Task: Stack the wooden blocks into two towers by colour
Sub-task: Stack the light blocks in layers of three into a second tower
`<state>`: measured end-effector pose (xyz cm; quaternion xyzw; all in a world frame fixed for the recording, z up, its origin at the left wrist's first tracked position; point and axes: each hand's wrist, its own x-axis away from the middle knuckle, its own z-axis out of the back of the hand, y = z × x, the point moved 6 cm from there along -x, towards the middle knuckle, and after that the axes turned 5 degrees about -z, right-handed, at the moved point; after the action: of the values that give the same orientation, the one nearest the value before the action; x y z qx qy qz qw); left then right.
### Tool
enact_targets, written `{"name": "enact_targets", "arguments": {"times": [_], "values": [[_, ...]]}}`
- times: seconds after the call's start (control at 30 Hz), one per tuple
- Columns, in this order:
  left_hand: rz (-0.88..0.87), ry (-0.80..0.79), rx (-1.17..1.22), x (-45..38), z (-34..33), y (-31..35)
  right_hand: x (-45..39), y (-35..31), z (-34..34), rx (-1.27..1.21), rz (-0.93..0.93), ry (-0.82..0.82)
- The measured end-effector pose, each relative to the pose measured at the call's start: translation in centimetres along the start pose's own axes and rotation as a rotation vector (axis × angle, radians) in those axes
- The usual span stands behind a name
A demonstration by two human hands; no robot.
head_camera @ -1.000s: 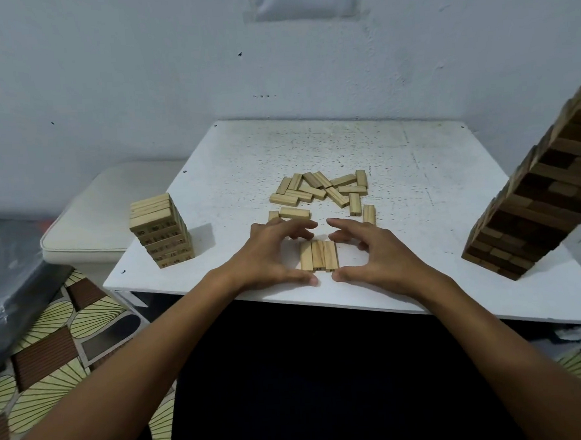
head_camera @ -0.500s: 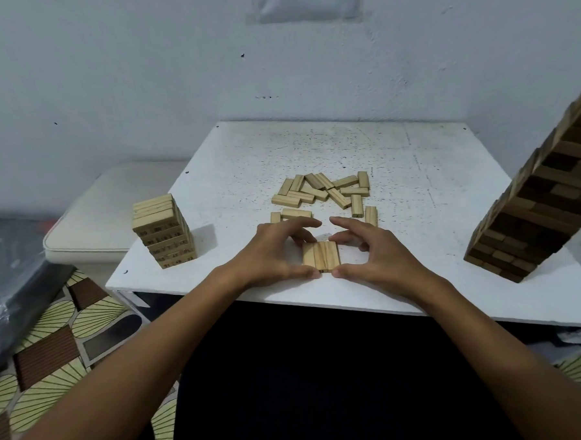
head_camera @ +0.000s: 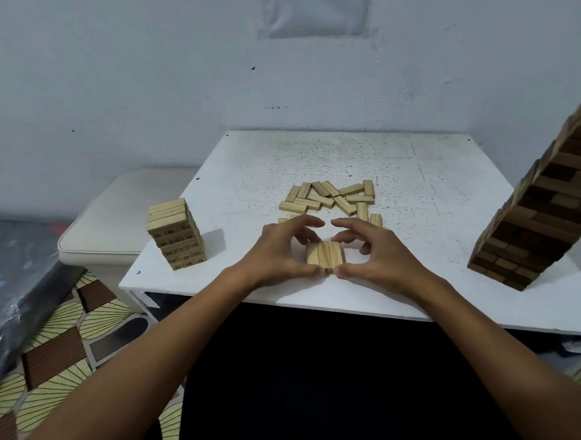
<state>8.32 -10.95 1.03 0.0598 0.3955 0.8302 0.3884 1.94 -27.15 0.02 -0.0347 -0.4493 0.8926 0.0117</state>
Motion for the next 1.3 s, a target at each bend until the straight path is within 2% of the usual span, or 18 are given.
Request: {"name": "enact_targets", "arguments": {"times": [0.3,0.73,1.0,1.3], "values": [[-0.061,0.104,-0.071,0.3,5.9,1.6,-2.8,-5.5,0.3,-0.002,0.162,-0.002],[0.033,0.276,-0.235,4.7,16.0,0.3,-7.7,-14.7,-4.3,-0.060,0.349,-0.138],[0.118,0.337,-0.208,7.8,19.6,-2.0,-9.9,-18.0,-8.4,-0.061,0.394,-0.231],[0.182,0.354,-0.209,8.9,20.6,-4.6,-11.3,-18.8,-10.7,-0.030,0.392,-0.266]]}}
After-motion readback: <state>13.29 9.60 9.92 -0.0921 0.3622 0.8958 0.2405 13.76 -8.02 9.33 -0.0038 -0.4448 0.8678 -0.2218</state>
